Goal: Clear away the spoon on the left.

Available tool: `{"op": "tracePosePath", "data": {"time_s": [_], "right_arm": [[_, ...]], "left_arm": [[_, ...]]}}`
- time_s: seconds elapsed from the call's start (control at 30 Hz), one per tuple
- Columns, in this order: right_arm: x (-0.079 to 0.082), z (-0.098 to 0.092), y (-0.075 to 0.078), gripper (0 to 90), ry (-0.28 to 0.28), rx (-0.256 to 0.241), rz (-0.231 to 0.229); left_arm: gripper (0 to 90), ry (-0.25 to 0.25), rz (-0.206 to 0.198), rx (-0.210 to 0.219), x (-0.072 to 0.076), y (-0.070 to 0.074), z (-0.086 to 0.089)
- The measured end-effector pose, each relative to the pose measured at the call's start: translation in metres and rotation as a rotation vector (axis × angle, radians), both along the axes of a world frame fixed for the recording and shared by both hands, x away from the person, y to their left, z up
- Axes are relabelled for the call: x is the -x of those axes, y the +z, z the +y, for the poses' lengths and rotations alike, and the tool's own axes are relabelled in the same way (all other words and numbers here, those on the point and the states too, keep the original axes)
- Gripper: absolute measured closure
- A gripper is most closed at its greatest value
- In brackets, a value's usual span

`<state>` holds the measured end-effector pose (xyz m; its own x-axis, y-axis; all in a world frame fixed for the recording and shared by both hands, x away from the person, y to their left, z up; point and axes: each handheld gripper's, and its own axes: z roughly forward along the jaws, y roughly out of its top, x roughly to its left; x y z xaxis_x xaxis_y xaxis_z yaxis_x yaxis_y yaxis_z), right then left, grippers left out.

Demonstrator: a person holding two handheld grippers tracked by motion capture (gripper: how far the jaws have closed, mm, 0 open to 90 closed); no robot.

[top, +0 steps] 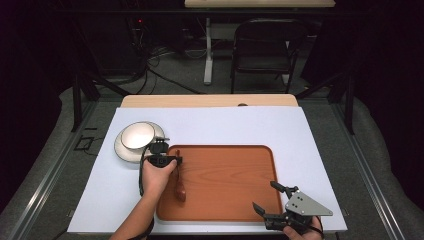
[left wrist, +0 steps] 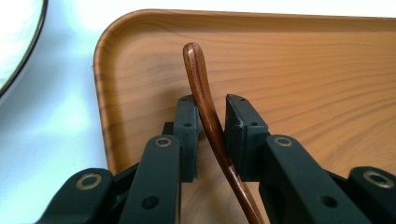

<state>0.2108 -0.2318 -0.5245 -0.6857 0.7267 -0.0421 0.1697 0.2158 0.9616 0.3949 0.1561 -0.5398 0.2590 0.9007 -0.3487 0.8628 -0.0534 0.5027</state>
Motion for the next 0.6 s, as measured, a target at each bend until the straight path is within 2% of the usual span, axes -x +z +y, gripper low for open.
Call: {"op": "tracePosePath", "data": {"time_s": [0.2, 0.6], "right_arm": [[0.0001, 0.0001, 0.0000, 15.2, 0.001, -0.001, 0.000], [0.0001, 0.0001, 0.0001, 15.2, 0.002, 0.000, 0.001]], "left_arm": [[72.1, -0.001, -0.010, -0.032, 0.0009, -0.0001, -0.0019], [62.2, 0.000, -0.031, -0.034, 0.0037, 0.0002, -0.0027]]}}
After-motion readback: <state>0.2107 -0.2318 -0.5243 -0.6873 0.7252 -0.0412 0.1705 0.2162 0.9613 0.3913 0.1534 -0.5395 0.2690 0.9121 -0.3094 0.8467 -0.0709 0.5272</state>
